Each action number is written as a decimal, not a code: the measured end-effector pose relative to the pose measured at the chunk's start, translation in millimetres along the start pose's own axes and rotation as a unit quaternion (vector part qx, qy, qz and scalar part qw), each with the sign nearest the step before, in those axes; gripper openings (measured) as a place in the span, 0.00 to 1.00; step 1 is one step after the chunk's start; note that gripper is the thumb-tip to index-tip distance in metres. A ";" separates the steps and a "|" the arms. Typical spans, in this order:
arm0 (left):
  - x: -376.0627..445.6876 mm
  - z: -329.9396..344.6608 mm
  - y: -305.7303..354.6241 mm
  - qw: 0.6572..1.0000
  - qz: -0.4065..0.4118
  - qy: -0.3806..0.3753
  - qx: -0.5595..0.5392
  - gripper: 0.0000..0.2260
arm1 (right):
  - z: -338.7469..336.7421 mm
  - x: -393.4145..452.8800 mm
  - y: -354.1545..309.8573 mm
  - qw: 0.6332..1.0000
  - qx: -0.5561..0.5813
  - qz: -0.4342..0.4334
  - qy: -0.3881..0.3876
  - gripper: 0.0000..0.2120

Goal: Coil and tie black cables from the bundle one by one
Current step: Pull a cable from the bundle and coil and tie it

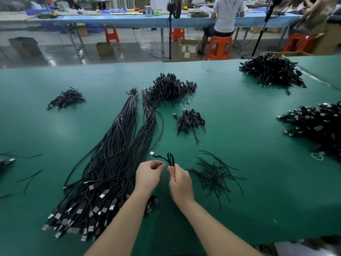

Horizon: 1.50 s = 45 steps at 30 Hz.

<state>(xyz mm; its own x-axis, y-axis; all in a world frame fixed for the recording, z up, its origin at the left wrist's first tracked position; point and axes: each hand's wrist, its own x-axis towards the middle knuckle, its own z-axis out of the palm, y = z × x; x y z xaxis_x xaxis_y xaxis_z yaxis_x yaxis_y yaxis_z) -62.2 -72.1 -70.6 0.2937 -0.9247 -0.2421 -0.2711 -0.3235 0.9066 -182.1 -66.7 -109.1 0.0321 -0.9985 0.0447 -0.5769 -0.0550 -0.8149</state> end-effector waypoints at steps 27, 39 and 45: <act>-4.3 8.4 9.2 0.999 -0.024 -0.031 -0.029 0.08 | -1.9 1.0 -4.5 0.994 -0.098 -0.050 -0.024 0.14; -4.5 0.4 3.0 0.999 -0.028 -0.026 0.009 0.20 | -2.6 -0.2 -1.9 0.997 -0.060 -0.049 -0.006 0.16; -6.4 -5.9 0.1 0.985 -0.009 -0.074 0.154 0.16 | -0.6 0.4 -0.5 0.999 -0.043 -0.019 -0.010 0.15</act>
<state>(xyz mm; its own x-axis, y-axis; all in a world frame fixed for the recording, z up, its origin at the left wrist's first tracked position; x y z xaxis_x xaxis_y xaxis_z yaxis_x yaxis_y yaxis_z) -58.8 -65.0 -66.9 0.1696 -0.9302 -0.3255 -0.5392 -0.3641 0.7594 -182.3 -67.1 -108.3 0.0712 -0.9955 0.0621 -0.6423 -0.0934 -0.7608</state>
